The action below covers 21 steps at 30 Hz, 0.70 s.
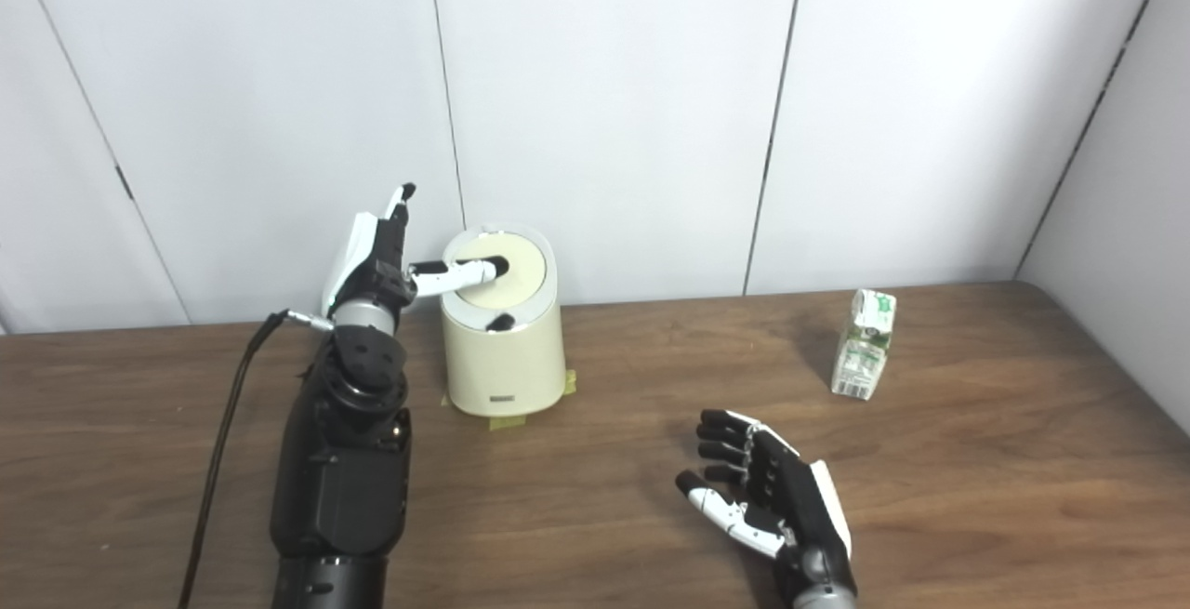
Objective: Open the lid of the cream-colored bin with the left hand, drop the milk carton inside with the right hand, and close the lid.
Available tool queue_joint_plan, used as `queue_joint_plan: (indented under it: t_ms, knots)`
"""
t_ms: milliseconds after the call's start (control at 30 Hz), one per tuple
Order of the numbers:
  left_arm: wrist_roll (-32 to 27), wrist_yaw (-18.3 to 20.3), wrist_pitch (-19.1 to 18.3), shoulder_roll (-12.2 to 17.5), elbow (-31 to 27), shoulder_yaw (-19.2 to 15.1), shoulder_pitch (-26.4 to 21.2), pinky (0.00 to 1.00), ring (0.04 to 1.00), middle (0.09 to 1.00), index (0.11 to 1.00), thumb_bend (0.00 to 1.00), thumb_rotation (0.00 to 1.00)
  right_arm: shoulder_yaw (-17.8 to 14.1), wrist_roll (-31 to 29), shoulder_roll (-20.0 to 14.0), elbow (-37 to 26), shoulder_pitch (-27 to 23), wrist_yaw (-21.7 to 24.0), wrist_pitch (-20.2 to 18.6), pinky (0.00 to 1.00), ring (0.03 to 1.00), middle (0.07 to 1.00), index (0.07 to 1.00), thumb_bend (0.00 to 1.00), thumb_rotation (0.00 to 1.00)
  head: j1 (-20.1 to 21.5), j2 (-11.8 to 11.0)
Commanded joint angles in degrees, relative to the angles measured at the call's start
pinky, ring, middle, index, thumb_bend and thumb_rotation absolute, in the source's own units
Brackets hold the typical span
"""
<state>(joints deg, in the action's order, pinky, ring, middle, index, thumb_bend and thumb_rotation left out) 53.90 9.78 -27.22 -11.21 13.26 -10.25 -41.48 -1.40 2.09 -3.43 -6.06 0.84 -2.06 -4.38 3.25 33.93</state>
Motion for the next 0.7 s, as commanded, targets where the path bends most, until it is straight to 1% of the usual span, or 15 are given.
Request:
queue_joint_plan:
  t_ms: [0,67,167,333,433,567,667]
  knots:
    - [-1.1,-2.9,0.3,0.3,1.0,1.0,-4.0,1.0,1.0,1.0,1.0,0.89,0.19,0.8,0.5,-0.3,-0.7,-0.8,1.0,-0.8,0.66,0.718,0.725,0.709,0.29,0.04,0.0,0.0]
    - [-1.6,-4.2,0.3,0.9,2.8,1.8,-4.2,1.0,1.0,1.0,1.0,0.9,0.18,0.9,0.6,-0.3,-0.7,-0.8,1.0,-0.9,0.65,0.718,0.725,0.708,0.28,0.04,0.3,0.0]
    - [-1.3,-4.9,0.3,2.2,5.0,3.6,-4.1,1.0,1.0,1.0,1.0,0.92,0.21,1.0,0.7,-0.2,-1.0,-0.8,0.9,-1.3,0.65,0.721,0.73,0.712,0.28,0.05,0.4,0.0]
    - [-2.4,-6.6,0.3,3.4,6.1,4.7,-3.6,1.0,1.0,1.0,1.0,0.94,0.16,1.0,0.8,-0.4,-0.9,-0.8,1.1,-1.1,0.65,0.719,0.728,0.711,0.28,0.06,0.2,0.0]
    - [-1.9,-7.1,0.3,4.1,6.5,5.3,-3.6,1.0,1.0,1.0,1.0,0.96,0.14,0.9,0.6,-0.5,-0.3,-0.9,1.2,-0.6,0.65,0.721,0.73,0.713,0.29,0.09,0.4,0.0]
    - [-0.9,-7.6,0.3,5.0,7.1,6.7,-3.7,1.0,1.0,1.0,1.0,0.96,0.14,1.0,0.8,-0.5,-0.4,-0.7,1.1,-0.3,0.65,0.716,0.725,0.71,0.29,0.09,0.5,0.2]
    - [0.2,-7.5,0.3,5.8,7.5,7.5,-4.1,1.0,1.0,1.0,1.0,0.95,0.11,1.0,0.7,-0.3,-0.9,-0.5,1.0,-0.6,0.65,0.713,0.723,0.707,0.29,0.1,0.6,0.4]
